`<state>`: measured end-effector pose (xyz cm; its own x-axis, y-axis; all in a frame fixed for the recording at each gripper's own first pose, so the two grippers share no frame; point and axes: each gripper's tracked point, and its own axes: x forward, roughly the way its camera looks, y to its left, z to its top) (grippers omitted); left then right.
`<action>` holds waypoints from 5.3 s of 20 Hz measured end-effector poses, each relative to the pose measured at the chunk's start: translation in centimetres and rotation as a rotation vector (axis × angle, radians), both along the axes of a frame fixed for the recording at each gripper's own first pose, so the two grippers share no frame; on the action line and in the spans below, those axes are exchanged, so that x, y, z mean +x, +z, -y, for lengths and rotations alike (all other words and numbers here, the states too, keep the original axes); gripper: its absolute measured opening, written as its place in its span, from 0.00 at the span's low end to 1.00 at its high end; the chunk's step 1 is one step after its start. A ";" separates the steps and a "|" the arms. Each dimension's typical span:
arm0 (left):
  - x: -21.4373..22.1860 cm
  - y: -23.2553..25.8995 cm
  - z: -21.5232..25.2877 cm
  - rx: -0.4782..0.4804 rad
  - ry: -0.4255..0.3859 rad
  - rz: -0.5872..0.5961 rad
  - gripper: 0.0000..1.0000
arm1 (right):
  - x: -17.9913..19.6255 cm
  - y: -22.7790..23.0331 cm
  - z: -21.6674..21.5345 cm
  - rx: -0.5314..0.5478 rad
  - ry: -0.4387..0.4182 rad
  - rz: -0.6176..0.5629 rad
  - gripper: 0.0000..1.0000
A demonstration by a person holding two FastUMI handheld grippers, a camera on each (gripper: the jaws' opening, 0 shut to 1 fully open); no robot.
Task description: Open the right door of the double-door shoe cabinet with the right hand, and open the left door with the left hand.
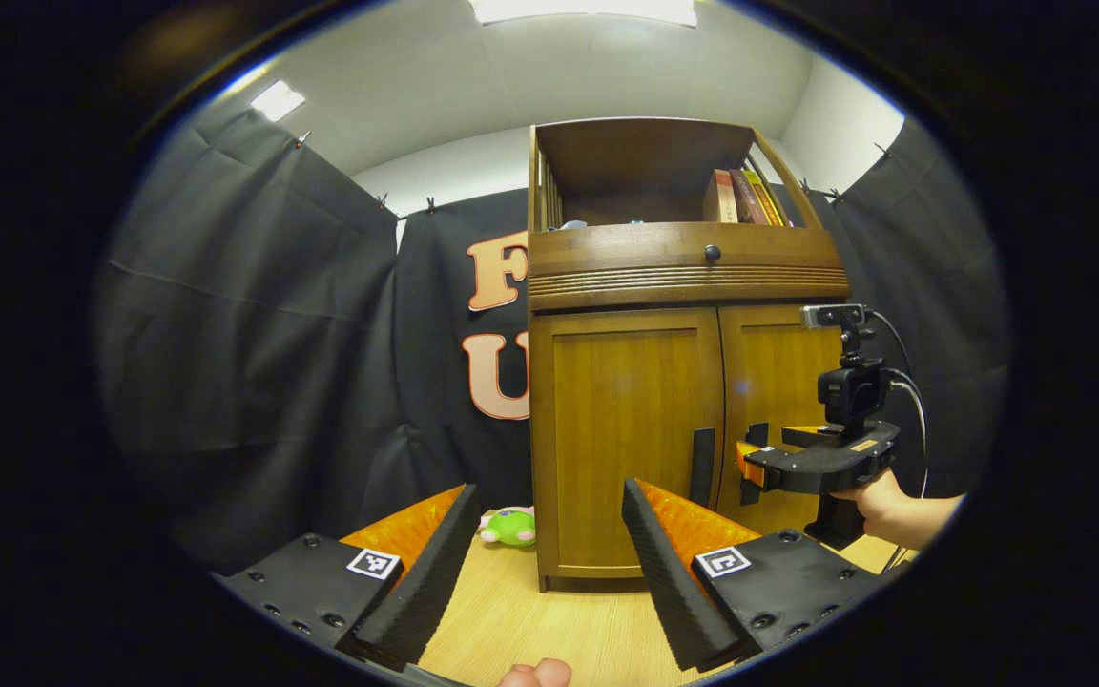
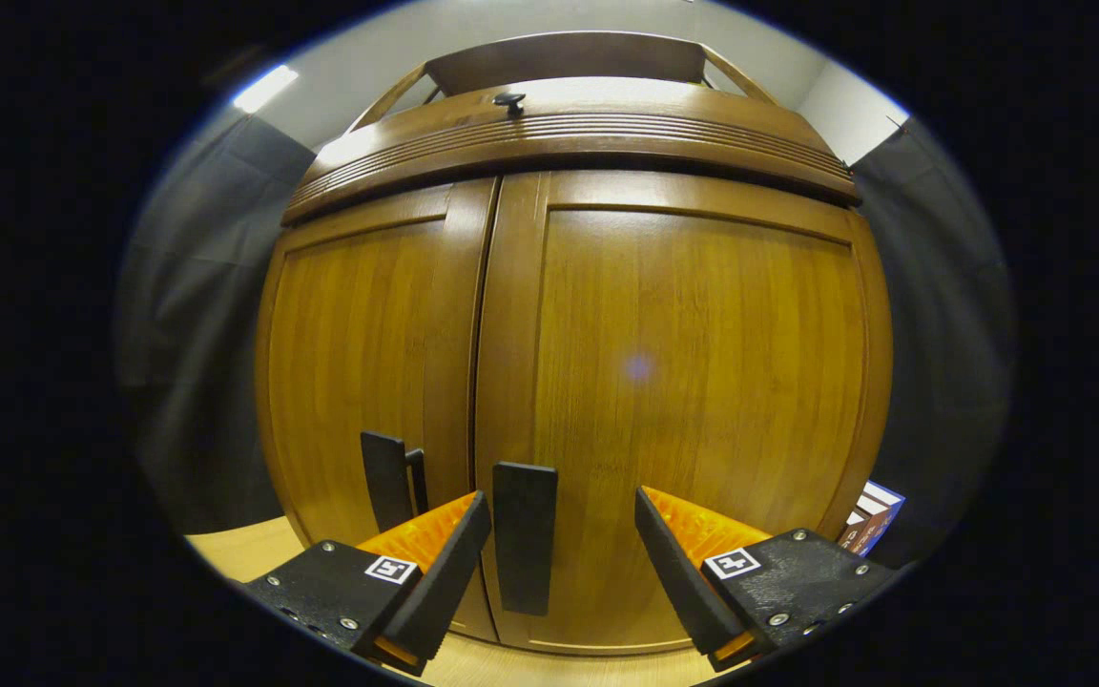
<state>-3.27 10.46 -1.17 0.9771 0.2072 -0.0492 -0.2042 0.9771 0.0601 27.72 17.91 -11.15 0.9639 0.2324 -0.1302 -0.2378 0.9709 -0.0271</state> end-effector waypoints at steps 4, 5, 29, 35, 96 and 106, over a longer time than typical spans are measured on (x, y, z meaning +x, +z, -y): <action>0.4 0.3 -0.7 0.007 0.004 0.009 0.97 | 1.0 -0.8 0.4 0.002 -0.041 -0.007 0.89; 0.3 0.3 -0.8 0.009 0.001 0.012 0.97 | 1.1 -1.0 0.2 0.001 -0.045 -0.006 0.87; 0.0 0.1 4.0 -0.018 -0.091 0.005 0.96 | -4.4 -1.2 -0.5 0.082 0.094 -0.042 0.28; -0.1 0.6 6.4 -0.029 -0.122 0.019 0.98 | -8.3 -0.9 1.4 0.097 0.128 -0.046 0.28; -0.9 1.0 15.8 -0.022 -0.224 0.028 0.95 | -17.3 -3.7 30.9 0.100 0.039 -0.138 0.03; -1.6 1.1 16.0 -0.007 -0.214 0.016 0.98 | -18.1 -3.4 30.9 0.146 0.031 -0.090 0.06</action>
